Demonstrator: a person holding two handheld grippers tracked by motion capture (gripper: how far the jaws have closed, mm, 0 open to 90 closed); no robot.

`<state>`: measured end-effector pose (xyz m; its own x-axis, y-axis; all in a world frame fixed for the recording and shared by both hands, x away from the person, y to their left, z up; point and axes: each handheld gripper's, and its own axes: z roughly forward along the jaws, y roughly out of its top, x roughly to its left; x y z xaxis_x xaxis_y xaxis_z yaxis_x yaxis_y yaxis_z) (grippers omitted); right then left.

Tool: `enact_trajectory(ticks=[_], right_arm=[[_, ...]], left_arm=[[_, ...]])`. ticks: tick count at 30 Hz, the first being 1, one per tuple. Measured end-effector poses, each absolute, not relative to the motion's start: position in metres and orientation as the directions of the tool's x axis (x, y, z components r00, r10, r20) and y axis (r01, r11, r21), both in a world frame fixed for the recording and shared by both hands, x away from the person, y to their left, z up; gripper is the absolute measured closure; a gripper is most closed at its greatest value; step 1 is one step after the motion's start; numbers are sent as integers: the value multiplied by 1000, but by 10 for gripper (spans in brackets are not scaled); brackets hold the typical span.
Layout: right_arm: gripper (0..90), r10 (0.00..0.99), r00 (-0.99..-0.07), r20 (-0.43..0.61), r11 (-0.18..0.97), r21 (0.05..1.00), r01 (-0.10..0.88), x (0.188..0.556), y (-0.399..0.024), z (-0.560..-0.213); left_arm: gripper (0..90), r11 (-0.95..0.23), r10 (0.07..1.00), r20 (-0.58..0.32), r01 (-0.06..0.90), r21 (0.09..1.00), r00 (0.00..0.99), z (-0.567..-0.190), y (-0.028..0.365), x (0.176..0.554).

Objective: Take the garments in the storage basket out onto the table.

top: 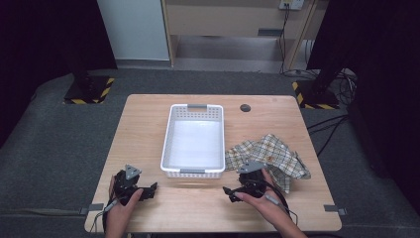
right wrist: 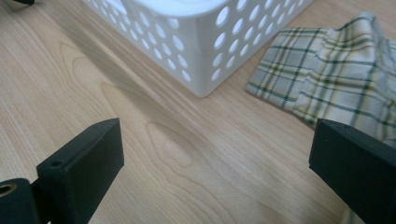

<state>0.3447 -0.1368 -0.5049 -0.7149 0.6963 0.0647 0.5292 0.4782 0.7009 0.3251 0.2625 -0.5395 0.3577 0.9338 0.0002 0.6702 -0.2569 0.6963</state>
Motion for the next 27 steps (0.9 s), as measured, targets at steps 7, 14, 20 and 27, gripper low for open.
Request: enact_trajectory(ticks=[7,14,20,27], right_arm=[[32,686,-725,64,496,688,530,341,-128,-514],[32,678,-732,68,509,676,534,337,-124,-522],[32,680,-729,75,507,670,542,337,-121,-529],[23,678,-731,75,511,667,542,335,-119,-534]], left_arm=[[0,-257,934,0,670,696,358,-539,263,325],[0,-257,934,0,670,696,358,-539,263,325],[0,-257,934,0,670,696,358,-539,263,325],[0,-257,934,0,670,696,358,-539,263,325]])
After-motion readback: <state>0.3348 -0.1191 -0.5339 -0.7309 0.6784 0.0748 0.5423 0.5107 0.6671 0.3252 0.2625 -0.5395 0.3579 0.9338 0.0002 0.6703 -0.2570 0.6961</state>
